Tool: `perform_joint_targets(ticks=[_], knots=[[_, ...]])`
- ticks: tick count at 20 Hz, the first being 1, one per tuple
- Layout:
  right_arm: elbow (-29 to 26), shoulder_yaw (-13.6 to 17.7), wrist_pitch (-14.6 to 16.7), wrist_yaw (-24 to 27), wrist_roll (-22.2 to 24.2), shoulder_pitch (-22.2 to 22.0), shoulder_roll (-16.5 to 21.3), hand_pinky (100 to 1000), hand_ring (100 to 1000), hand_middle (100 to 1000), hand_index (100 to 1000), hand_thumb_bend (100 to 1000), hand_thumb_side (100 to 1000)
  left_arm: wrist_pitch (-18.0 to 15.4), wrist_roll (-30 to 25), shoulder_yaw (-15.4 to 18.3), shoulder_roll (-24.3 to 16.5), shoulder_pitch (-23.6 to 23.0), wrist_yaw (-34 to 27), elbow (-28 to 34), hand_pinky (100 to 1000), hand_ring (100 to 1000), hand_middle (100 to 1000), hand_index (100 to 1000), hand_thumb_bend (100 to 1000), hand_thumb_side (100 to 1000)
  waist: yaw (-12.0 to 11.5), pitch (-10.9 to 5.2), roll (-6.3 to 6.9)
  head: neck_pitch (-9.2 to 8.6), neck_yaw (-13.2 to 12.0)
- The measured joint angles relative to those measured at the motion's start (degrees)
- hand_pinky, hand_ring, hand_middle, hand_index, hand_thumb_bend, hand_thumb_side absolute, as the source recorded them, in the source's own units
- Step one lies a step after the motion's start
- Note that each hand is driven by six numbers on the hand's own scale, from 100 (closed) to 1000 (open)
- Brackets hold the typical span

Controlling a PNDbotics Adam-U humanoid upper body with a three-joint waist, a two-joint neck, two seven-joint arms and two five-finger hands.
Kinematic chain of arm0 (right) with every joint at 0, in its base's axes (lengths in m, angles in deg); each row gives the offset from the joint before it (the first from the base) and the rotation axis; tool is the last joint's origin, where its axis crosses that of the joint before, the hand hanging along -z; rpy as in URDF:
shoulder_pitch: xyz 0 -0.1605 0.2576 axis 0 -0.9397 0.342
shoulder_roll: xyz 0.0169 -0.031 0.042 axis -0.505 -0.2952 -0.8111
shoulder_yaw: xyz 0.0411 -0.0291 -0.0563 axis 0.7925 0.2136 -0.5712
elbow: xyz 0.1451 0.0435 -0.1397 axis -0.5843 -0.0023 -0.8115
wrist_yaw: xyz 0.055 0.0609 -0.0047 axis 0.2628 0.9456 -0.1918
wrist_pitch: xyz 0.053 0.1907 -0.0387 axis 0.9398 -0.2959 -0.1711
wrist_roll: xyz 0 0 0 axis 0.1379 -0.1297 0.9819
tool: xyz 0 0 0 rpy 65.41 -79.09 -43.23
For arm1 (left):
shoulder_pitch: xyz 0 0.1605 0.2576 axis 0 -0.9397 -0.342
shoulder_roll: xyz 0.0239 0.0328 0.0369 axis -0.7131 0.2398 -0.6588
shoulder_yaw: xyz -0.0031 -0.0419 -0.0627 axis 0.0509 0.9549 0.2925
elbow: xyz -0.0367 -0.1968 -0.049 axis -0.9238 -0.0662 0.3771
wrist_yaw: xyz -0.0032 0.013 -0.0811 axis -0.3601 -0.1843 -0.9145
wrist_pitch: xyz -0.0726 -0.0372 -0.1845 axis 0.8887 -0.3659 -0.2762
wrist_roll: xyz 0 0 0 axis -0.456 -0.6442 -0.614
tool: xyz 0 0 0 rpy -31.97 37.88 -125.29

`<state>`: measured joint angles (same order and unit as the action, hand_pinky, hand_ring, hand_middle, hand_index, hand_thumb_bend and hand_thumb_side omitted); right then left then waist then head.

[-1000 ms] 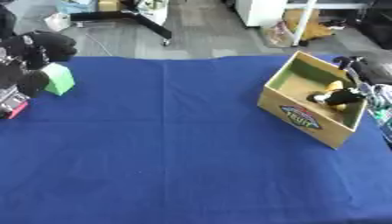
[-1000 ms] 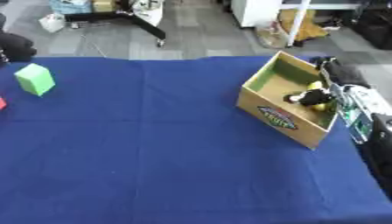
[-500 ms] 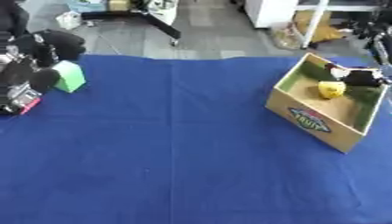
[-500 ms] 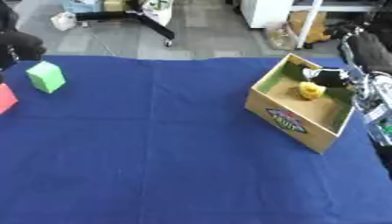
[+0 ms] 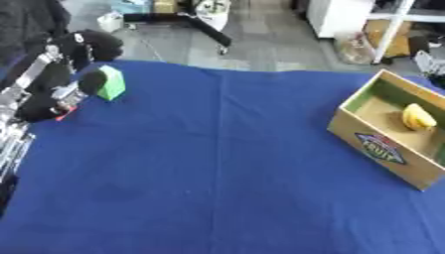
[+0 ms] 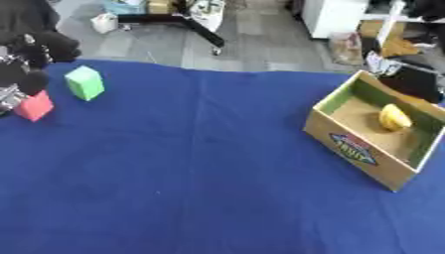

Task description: Pick up the objects with one hand, pass them to the other hand, and then place them into the box on the other side of the table.

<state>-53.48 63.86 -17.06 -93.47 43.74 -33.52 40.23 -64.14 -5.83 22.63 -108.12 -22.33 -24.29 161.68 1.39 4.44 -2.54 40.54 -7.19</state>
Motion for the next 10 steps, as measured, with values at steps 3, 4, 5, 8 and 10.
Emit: perform_joint_targets(ticks=[3,4,5,8,10], knots=[[-1.05,-1.40,1.91,0.96,2.52,-0.03,-0.64,691,667,703,816,271,299,0.40,0.82,0.57,-3.64,0.40,8.57,-2.73,832,782,760,854,558,587,0.17,0.00,0.00,-0.44,-2.22],[-1.22,-1.76,2.18,1.23,3.20,-0.16,-0.90,690,666,702,816,268,300,0.31,1.03,0.58,-5.16,0.75,11.79,-4.02,835,785,764,861,555,548,0.24,0.00,0.00,-0.48,-2.91],[-1.23,-2.06,2.32,1.46,3.78,-0.37,-1.06,690,666,702,817,269,300,0.08,1.21,0.55,-6.64,1.19,14.89,-5.40,838,790,768,867,551,523,0.29,0.00,0.00,-0.55,-3.48],[-1.23,-2.81,2.41,1.95,5.26,-0.69,-1.32,689,665,702,818,266,302,-2.55,1.29,-0.72,-11.28,3.56,22.68,-10.78,845,805,772,883,581,430,0.57,0.00,0.26,-0.85,-4.86],[-1.23,-3.08,2.30,2.13,5.98,-1.03,-1.36,687,663,700,818,258,306,-5.35,0.69,-1.98,-13.97,5.33,27.16,-15.30,850,819,780,901,582,399,0.79,0.00,0.50,-0.88,-5.50]])
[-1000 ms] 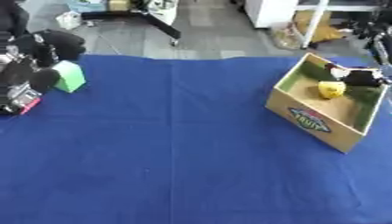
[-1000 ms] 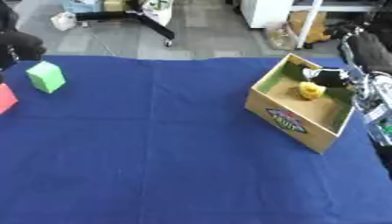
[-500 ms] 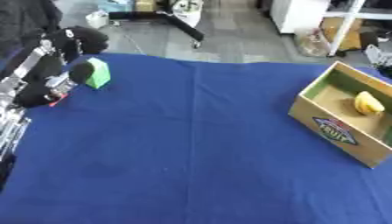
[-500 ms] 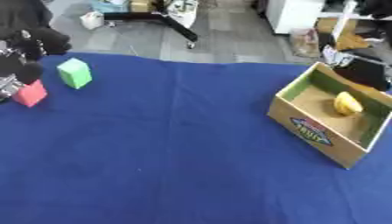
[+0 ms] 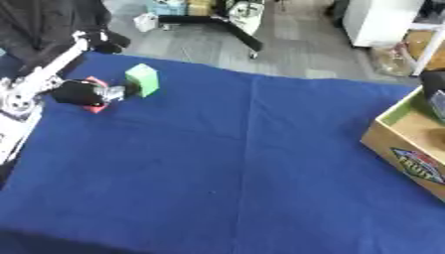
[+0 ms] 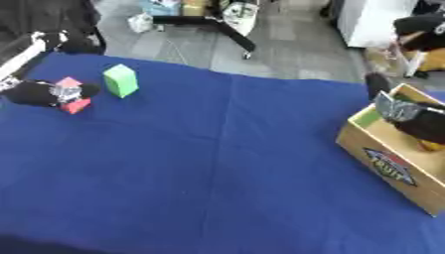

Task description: Pick up the objects with one hand, pass them to the other hand, and then place them into the box on the other side of the table.

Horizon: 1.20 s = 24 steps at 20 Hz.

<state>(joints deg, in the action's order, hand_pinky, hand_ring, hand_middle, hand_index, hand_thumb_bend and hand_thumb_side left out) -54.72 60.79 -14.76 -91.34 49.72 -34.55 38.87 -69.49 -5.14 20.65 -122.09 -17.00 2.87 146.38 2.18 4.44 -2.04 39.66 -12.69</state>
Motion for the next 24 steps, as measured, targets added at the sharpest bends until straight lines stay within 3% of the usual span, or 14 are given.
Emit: perform_joint_targets(ticks=[4,8,11,16,24], knots=[[0.00,-0.41,-0.26,0.32,0.80,-0.38,-0.33,686,662,698,818,251,310,-4.60,-3.52,-1.53,-2.29,3.63,9.11,-9.83,852,827,796,909,574,363,0.35,0.00,0.16,0.00,-0.90],[0.00,-0.66,-0.48,0.64,1.08,-0.77,-0.46,683,659,695,815,244,311,-4.79,-6.64,-1.20,-2.12,7.68,18.34,-19.26,831,808,803,923,672,488,0.58,-0.10,0.20,0.04,-1.17],[0.00,-0.75,-0.55,0.88,1.15,-1.02,-0.50,683,657,694,815,239,313,-1.12,-5.53,0.25,-0.35,10.55,23.73,-25.75,809,787,794,913,725,540,0.66,-0.19,0.20,0.04,-1.32],[0.00,-1.01,-0.60,1.17,1.28,-1.32,-0.56,682,656,692,813,230,318,7.85,-1.16,2.33,3.75,14.22,28.55,-34.79,780,746,739,866,670,523,1.12,-0.20,0.20,0.03,-1.37],[0.00,-1.35,-0.50,1.70,1.59,-1.43,-1.01,679,652,687,811,221,323,18.72,5.80,5.53,7.33,17.05,28.13,-44.74,750,695,682,813,612,515,2.03,-0.20,0.18,-0.04,-1.72]])
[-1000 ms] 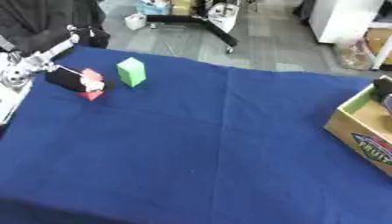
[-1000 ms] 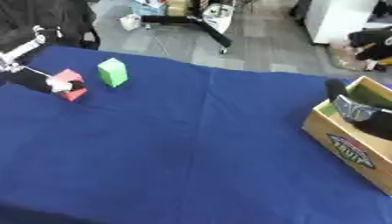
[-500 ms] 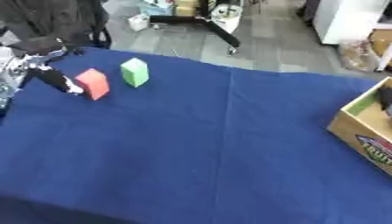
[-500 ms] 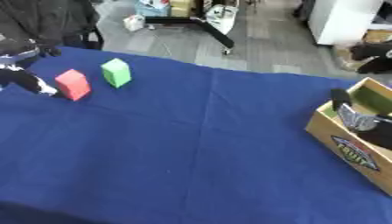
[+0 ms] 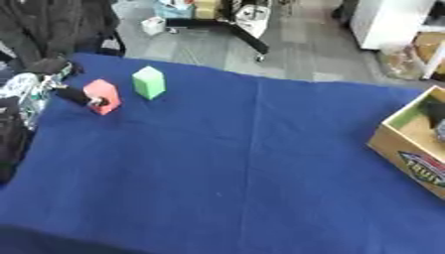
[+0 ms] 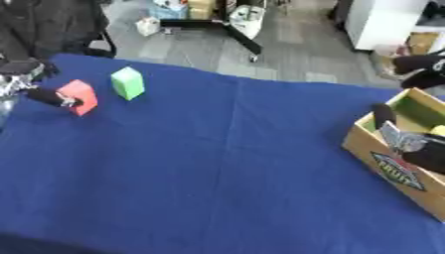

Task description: Pick up the objects with one hand, pass them to the other hand, and then place them into the box on the other side of the table.

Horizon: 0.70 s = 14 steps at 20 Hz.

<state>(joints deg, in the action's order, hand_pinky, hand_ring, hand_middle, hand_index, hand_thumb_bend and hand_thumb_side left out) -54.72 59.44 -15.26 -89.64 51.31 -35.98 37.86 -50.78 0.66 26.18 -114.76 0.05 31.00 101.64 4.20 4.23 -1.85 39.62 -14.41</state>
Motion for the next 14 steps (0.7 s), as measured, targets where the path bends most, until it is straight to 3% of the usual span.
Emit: perform_joint_targets(ticks=[7,14], knots=[[0.00,-0.01,-0.05,0.55,0.04,0.00,-0.47,677,649,685,808,216,325,5.23,5.84,0.76,0.28,0.36,-3.32,-3.25,745,692,681,811,642,566,0.77,0.05,-0.01,-0.53,-0.83],[0.00,-0.02,-0.07,1.04,0.01,0.02,-1.00,674,647,683,806,210,325,5.68,6.78,0.79,1.27,0.41,-7.31,-4.31,746,695,685,805,658,587,1.40,0.29,-0.50,-1.18,-1.64]])
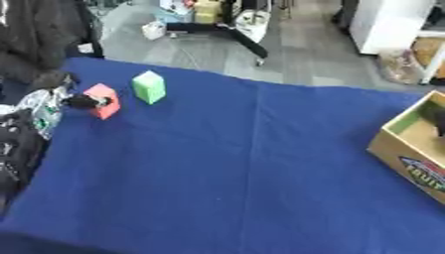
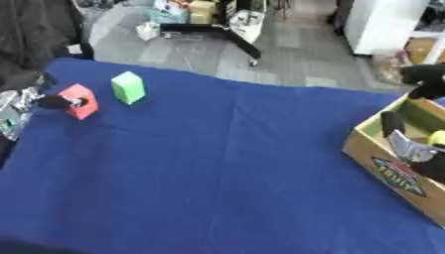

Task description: Pick up the objects with one hand, pass them to the other hand, and then place them into the box on the other side of the table.

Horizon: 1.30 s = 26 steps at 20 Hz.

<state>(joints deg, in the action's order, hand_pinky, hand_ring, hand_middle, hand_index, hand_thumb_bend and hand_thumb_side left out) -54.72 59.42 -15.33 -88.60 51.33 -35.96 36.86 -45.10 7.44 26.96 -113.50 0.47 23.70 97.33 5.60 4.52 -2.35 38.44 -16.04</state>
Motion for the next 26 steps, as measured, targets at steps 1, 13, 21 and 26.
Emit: perform_joint_targets(ticks=[1,13,21,26], knots=[[0.00,0.00,-0.01,0.12,-0.02,0.00,-0.02,673,646,682,806,229,294,0.13,0.31,0.01,0.04,0.00,-0.37,-0.05,746,694,684,804,690,570,0.02,0.16,-0.05,-0.13,-0.06],[0.00,-0.02,-0.21,0.71,-0.28,-0.08,-0.45,671,644,680,802,206,326,3.11,6.94,0.34,0.56,0.02,-3.47,-0.68,724,647,627,760,524,483,0.48,1.17,-0.53,-1.05,-1.61],[0.00,-0.32,-0.21,0.73,-0.28,-0.08,-0.46,671,644,680,801,203,329,2.41,6.84,0.32,0.97,0.04,-5.57,-0.97,682,564,523,666,379,362,0.49,1.20,-0.53,-1.24,-1.85],[0.00,-0.32,-0.25,0.73,-0.23,-0.08,-0.46,671,645,679,801,201,330,1.91,7.02,0.32,0.97,0.02,-7.43,0.14,666,533,488,622,284,308,0.37,1.20,-0.53,-1.24,-1.85]])
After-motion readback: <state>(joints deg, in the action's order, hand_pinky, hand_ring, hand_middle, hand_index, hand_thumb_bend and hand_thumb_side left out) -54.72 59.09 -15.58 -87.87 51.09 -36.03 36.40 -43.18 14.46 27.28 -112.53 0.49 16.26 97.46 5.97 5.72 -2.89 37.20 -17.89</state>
